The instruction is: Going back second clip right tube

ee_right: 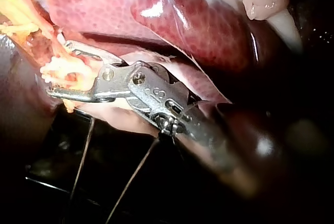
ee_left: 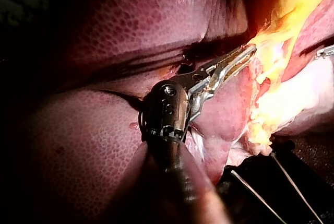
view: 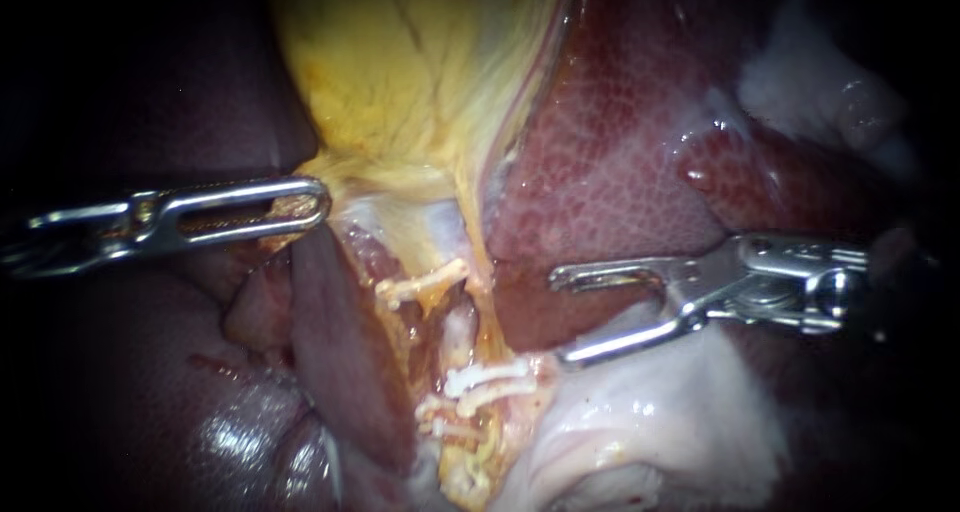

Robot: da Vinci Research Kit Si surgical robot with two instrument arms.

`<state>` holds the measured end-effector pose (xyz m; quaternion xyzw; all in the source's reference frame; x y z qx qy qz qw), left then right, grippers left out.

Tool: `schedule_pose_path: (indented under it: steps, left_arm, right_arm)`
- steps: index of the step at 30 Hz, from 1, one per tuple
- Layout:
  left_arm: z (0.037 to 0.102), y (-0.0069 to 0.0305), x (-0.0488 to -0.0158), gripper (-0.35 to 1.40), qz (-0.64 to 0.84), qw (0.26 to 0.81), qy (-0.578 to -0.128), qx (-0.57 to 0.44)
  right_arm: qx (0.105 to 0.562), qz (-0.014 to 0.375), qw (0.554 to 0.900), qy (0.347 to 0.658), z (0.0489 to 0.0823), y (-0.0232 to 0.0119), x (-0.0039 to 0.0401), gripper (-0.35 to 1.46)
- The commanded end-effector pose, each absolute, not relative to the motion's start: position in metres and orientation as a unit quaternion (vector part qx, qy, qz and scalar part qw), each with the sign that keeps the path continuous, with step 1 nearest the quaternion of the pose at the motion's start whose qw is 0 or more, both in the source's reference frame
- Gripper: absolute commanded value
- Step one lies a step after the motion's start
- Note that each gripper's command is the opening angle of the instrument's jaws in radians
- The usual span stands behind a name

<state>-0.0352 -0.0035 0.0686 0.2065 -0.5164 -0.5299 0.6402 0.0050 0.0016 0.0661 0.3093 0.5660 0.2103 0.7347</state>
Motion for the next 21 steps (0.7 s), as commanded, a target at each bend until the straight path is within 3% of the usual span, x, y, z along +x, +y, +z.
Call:
schedule_pose_path:
  steps: [1,9,21]
  left_arm:
    - [0.0687,-0.0036,-0.0353,-0.35,-0.532,0.64,-0.515,0.204]
    - [0.0699,-0.0049,-0.0373,-0.35,-0.524,0.642,-0.519,0.208]
    - [0.073,-0.0073,-0.0437,-0.35,-0.508,0.655,-0.514,0.222]
  right_arm:
    - [0.306,0.208,0.736,0.567,0.0656,0.0018,0.005,0.6]
    - [0.295,0.208,0.739,0.568,0.0639,0.002,0.0045,0.6]
    - [0.293,0.212,0.74,0.567,0.0638,0.002,0.0044,0.6]
